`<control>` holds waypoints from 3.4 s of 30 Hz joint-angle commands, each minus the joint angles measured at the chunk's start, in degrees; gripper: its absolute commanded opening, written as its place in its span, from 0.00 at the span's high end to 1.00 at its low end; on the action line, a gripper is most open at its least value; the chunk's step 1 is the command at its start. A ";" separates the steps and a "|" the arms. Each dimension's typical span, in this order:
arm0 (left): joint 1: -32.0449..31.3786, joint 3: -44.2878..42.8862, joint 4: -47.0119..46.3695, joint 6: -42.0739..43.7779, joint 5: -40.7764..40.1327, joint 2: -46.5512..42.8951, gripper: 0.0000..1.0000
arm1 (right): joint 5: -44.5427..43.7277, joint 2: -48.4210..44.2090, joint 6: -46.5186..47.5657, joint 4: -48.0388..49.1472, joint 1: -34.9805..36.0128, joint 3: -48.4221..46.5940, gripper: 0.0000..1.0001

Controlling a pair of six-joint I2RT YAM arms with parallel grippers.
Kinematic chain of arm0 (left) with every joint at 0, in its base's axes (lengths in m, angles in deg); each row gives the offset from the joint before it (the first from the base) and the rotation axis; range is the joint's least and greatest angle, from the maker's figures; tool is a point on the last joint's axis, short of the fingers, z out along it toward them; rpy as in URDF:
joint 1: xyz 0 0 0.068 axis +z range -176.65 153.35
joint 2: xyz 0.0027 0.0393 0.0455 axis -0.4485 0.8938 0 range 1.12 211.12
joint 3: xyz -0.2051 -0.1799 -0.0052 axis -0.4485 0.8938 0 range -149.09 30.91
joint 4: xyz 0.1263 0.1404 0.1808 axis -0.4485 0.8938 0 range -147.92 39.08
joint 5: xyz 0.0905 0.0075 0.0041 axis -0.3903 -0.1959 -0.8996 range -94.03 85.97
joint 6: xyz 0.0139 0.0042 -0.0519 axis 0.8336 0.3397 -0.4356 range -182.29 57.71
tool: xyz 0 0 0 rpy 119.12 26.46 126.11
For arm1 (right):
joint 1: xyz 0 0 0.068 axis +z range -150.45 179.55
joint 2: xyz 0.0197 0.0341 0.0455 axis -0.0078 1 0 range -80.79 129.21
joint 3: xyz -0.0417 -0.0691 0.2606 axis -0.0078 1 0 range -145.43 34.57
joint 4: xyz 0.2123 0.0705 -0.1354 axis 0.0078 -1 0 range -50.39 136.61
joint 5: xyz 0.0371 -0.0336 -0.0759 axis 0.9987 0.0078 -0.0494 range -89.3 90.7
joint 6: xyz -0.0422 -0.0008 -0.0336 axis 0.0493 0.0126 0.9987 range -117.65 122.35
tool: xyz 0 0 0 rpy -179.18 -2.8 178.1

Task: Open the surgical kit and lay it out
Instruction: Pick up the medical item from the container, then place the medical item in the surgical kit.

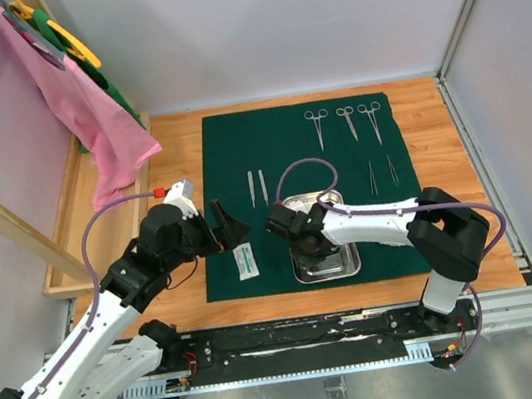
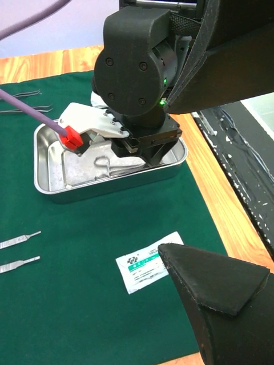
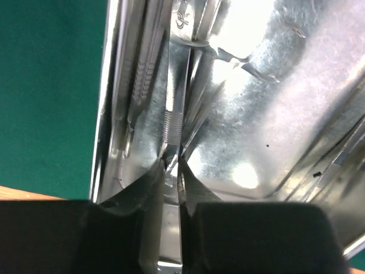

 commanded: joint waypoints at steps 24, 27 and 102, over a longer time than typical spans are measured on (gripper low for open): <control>0.02 0.73 -0.93 -0.31 0.71 -1.69 0.01 | -5.99 -16.61 3.25 -7.71 -0.89 -1.48 0.99; 0.02 0.78 -0.93 -0.30 0.41 -1.69 0.01 | -6.03 -17.39 3.26 -7.31 -1.14 -1.47 0.99; 0.02 -4.15 11.01 -0.19 -0.04 -13.08 0.01 | 1.96 30.81 -11.04 12.31 -11.28 -41.11 0.61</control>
